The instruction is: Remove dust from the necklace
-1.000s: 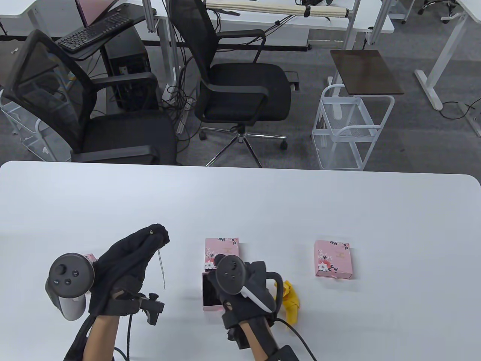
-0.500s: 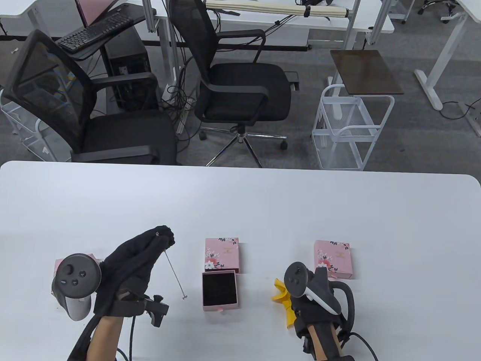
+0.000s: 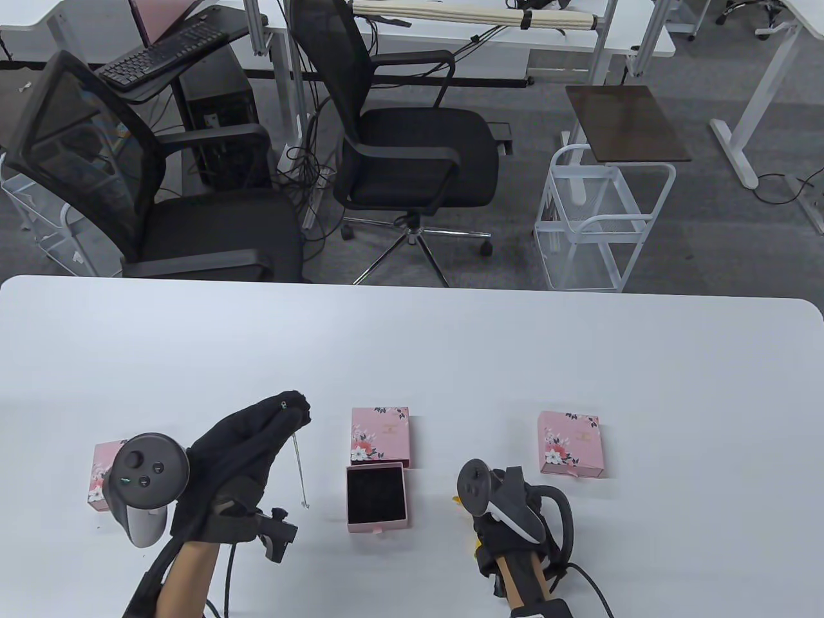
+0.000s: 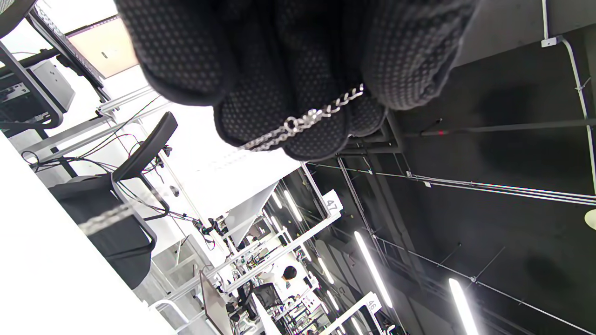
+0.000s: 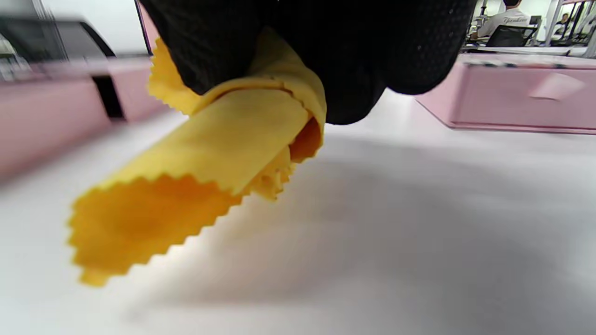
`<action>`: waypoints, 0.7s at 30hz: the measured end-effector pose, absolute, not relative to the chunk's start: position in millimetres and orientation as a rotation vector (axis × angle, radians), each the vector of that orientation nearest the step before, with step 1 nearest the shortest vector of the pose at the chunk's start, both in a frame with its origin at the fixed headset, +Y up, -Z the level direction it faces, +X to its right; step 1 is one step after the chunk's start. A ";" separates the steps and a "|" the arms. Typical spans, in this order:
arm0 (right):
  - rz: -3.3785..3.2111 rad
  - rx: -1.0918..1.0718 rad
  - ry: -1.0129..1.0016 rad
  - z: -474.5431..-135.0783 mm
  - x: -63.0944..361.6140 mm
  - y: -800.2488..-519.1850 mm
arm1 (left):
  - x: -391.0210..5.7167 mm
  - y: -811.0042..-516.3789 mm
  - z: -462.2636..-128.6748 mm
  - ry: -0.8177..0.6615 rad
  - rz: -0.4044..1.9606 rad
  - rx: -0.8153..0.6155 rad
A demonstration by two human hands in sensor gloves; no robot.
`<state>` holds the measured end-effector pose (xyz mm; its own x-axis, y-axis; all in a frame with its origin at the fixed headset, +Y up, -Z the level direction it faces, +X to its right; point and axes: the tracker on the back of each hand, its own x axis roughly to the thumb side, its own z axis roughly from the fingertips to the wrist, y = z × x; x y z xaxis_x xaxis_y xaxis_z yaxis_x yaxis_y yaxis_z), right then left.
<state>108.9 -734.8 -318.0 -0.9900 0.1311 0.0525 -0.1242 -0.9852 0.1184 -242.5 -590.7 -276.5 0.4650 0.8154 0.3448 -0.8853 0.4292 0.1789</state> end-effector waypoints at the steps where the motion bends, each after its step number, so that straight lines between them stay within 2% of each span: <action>1: 2.960 0.105 0.142 -317.3 106.5 -729.1 | -242.6 -590.8 -276.7 -0.217 1.074 0.357; 6: 2.569 0.224 -0.131 -311.1 79.0 -683.2 | -243.8 -592.5 -278.8 -0.210 1.098 0.339; 11: 2.172 0.311 -0.260 -306.8 46.8 -653.6 | -240.4 -598.4 -283.2 -0.210 1.128 0.302; 16: 1.939 0.334 -0.264 -304.9 15.6 -636.2 | -232.0 -602.2 -285.0 -0.212 1.089 0.292; 21: 1.991 0.302 -0.308 -298.3 -3.3 -636.5 | -225.3 -602.6 -283.2 -0.220 1.060 0.302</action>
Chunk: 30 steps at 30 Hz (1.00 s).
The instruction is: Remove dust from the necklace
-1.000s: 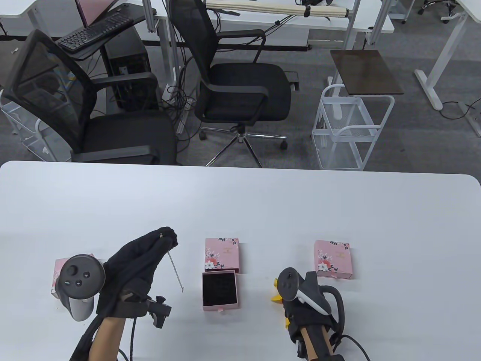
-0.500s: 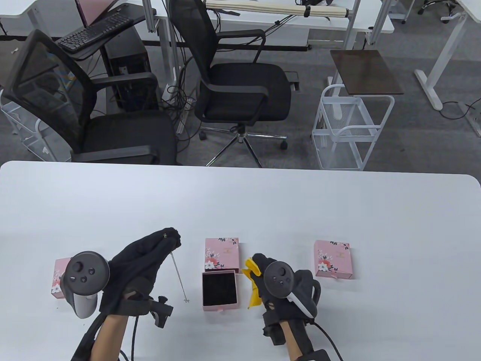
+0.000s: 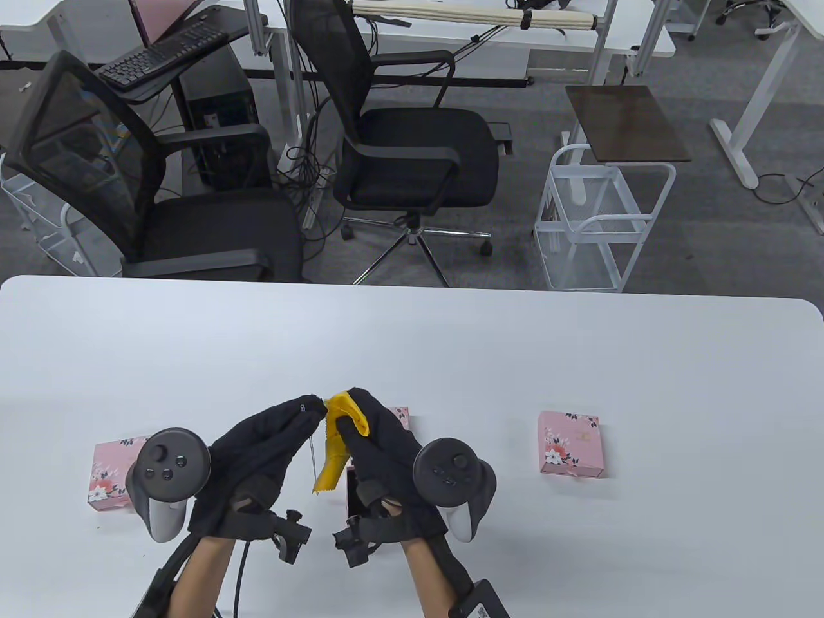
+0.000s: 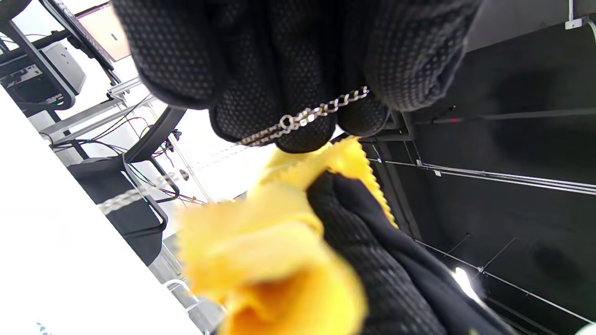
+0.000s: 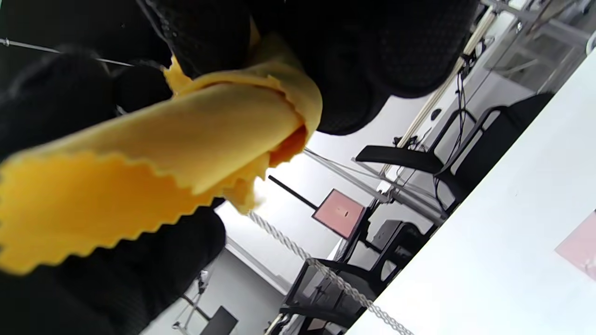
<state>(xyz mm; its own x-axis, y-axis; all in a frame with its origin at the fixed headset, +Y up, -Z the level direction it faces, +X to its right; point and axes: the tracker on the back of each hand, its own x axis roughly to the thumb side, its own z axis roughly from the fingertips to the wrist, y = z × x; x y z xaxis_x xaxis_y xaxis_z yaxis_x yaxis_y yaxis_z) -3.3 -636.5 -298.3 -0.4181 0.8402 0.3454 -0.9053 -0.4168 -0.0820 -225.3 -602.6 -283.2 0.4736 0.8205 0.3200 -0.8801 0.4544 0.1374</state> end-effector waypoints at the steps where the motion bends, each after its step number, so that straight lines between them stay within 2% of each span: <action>1: 2.011 0.305 -0.320 -296.4 -5.5 -636.2 | -224.2 -602.8 -282.9 -0.218 1.054 0.303; 4: 2.005 0.353 -0.317 -292.1 -10.4 -634.0 | -221.1 -604.7 -282.8 -0.202 1.027 0.318; 16: 1.918 0.795 0.056 -288.2 -23.0 -622.1 | -233.3 -606.3 -283.4 -0.156 1.096 0.338; 18: 1.999 0.826 0.018 -287.1 -26.4 -620.6 | -233.6 -606.4 -283.4 -0.150 1.089 0.346; 25: 2.203 0.751 -0.407 -279.9 -29.4 -622.6 | -230.6 -604.8 -280.3 -0.159 1.114 0.360; 30: 2.297 0.685 -0.612 -272.8 -33.7 -624.0 | -226.7 -606.3 -280.0 -0.169 1.153 0.342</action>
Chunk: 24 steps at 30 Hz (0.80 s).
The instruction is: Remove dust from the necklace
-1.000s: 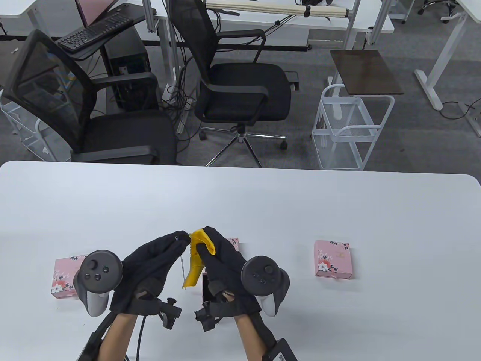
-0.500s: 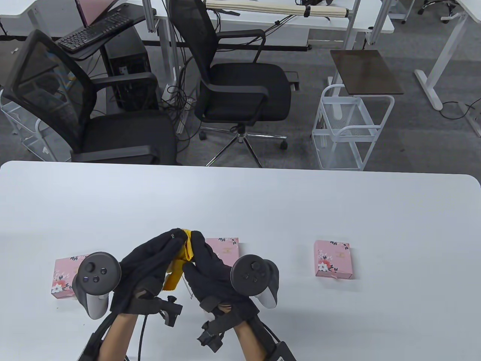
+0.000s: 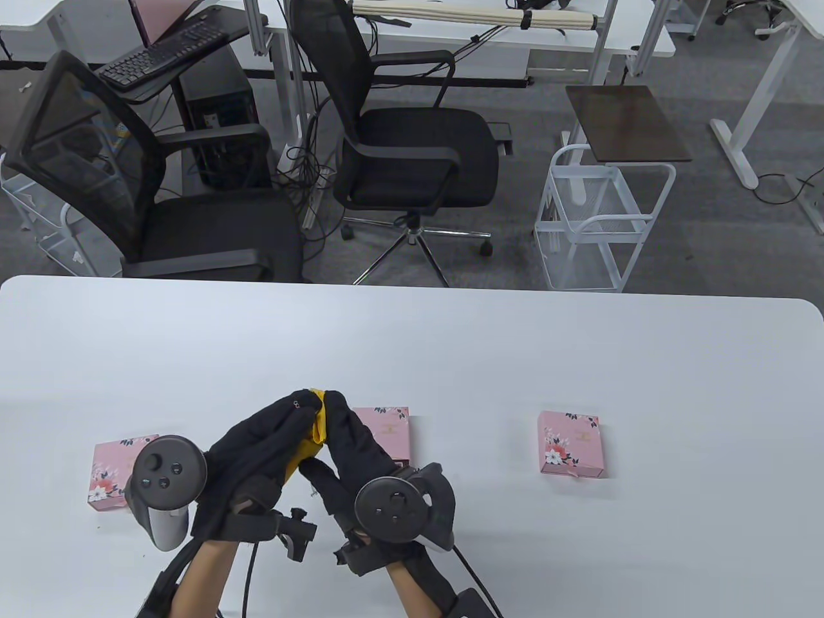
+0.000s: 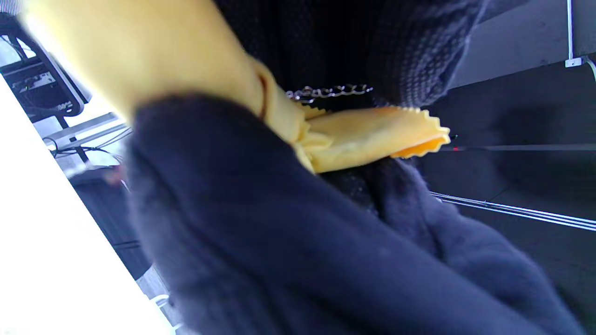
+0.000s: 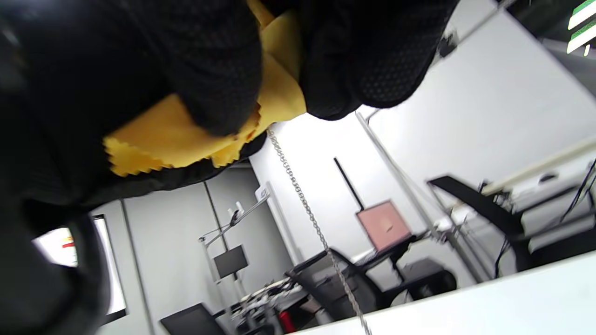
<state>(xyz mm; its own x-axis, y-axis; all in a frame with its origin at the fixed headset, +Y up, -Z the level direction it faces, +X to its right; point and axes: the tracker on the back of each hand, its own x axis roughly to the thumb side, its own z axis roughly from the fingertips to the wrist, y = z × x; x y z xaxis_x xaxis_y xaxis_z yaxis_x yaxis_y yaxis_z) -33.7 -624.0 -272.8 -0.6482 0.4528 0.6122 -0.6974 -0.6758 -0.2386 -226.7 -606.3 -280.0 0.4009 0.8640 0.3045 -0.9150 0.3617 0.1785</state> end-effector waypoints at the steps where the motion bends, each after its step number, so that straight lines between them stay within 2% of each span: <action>1: 2.312 0.664 -0.665 -271.6 -33.8 -624.7 | -225.0 -606.9 -279.9 -0.175 1.160 0.332; 5: 2.325 0.533 -0.863 -267.3 -31.4 -626.8 | -218.2 -607.8 -279.1 -0.201 1.166 0.307; 12: 2.277 0.387 -0.859 -267.5 -25.1 -626.4 | -208.0 -609.6 -277.6 -0.234 1.120 0.277; 18: 2.319 0.336 -0.926 -266.4 -22.3 -624.4 | -203.2 -606.1 -271.9 -0.214 1.027 0.347; 24: 2.284 0.329 -0.845 -269.8 -19.6 -625.7 | -201.3 -603.1 -268.3 -0.217 0.979 0.398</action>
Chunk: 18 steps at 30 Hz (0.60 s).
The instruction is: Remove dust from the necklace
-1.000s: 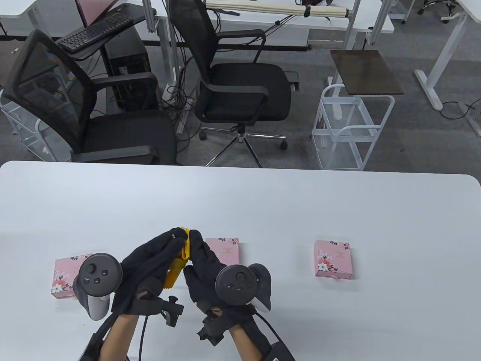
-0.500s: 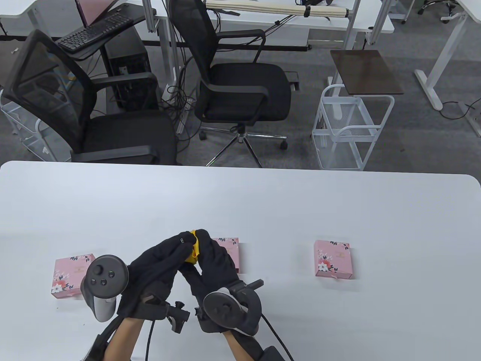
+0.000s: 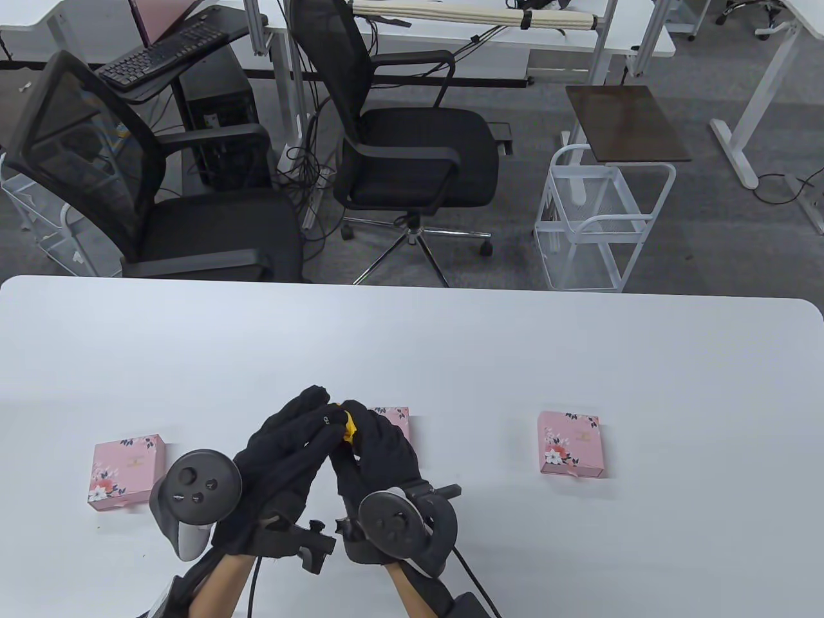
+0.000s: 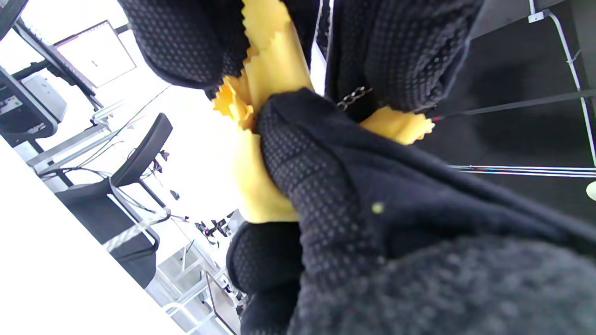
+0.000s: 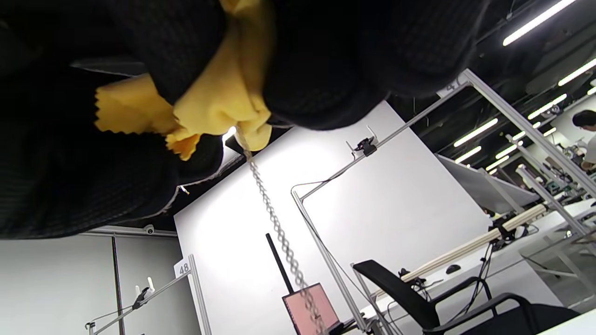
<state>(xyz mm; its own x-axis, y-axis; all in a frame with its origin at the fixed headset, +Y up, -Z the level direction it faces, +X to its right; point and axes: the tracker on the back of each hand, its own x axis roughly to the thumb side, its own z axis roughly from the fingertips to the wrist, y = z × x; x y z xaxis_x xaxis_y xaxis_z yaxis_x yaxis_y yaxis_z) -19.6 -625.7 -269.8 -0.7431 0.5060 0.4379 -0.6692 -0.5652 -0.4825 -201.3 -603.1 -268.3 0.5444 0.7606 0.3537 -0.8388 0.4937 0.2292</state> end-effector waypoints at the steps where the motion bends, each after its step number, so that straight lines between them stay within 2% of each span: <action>1: 2.282 0.330 -0.827 -270.3 -19.2 -625.8 | -201.3 -602.6 -268.1 -0.217 0.965 0.413; 9: 2.195 0.404 -0.636 -275.6 -18.6 -626.0 | -207.7 -604.3 -273.2 -0.234 1.023 0.388; 18: 2.129 0.402 -0.553 -277.0 -18.0 -627.8 | -213.7 -605.3 -277.0 -0.247 1.087 0.353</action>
<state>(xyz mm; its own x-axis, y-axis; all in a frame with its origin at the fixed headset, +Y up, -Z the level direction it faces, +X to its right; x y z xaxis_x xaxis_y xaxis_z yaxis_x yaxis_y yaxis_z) -18.0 -627.8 -277.0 -0.5646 0.6775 0.4714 -0.8213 -0.5181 -0.2390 -213.7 -605.3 -277.0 0.4467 0.8168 0.3650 -0.8944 0.4184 0.1583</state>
